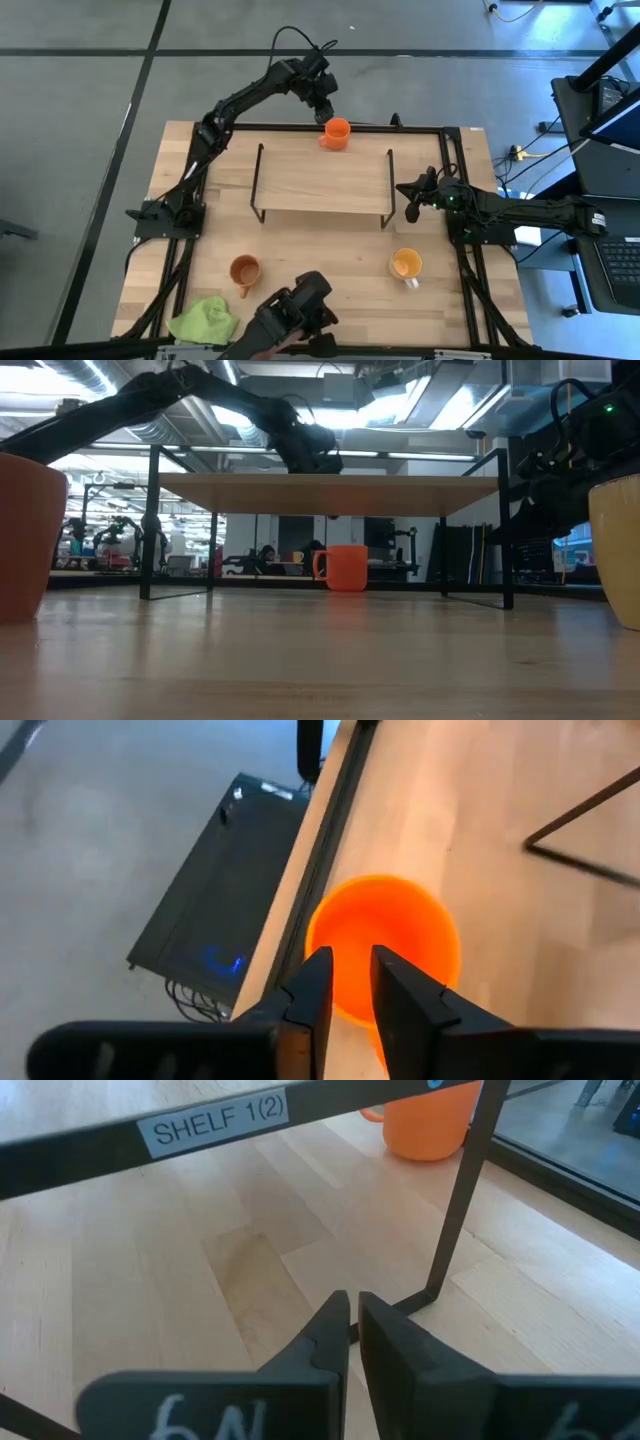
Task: Stack small to large cups/mugs on shelf
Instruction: Put the orange cup on the shelf
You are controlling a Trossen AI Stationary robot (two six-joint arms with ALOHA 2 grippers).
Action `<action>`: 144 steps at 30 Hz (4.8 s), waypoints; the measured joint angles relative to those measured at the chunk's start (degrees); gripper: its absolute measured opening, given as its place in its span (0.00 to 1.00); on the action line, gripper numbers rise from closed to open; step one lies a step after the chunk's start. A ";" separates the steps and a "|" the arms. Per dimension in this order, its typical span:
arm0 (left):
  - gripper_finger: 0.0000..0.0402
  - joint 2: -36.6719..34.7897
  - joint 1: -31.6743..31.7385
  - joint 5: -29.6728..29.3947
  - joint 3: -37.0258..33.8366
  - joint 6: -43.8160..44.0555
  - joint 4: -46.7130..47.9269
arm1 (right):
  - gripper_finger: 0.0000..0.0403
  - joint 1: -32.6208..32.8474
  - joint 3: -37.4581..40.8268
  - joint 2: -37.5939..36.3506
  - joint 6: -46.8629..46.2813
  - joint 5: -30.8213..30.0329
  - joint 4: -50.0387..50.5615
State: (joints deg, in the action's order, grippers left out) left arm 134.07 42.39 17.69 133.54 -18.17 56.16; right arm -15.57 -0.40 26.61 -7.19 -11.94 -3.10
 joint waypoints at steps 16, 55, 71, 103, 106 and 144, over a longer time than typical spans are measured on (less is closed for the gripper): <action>0.26 5.63 0.25 -1.08 -0.09 3.02 0.33 | 0.07 -0.01 0.00 -0.02 0.00 0.00 0.01; 0.03 8.10 -3.14 -6.64 -0.09 -3.15 -1.14 | 0.07 0.00 0.00 -0.02 -0.01 0.00 -0.01; 0.01 2.89 -2.11 -11.23 1.44 1.98 1.42 | 0.07 0.00 0.00 -0.02 -0.01 0.00 0.00; 0.02 -25.64 -11.41 -24.05 0.98 43.29 33.89 | 0.07 -0.01 0.00 -0.01 0.03 0.00 -0.02; 0.03 -25.60 -15.40 -28.35 0.93 51.04 33.87 | 0.07 -0.01 0.00 -0.02 -0.01 0.00 -0.02; 0.01 -40.16 -41.44 -35.33 -30.25 114.13 33.81 | 0.07 -0.02 0.00 0.00 0.03 0.00 -0.02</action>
State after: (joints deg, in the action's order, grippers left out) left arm 93.91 0.95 -17.64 103.29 95.95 89.97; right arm -15.59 -0.40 26.61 -7.16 -11.94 -3.11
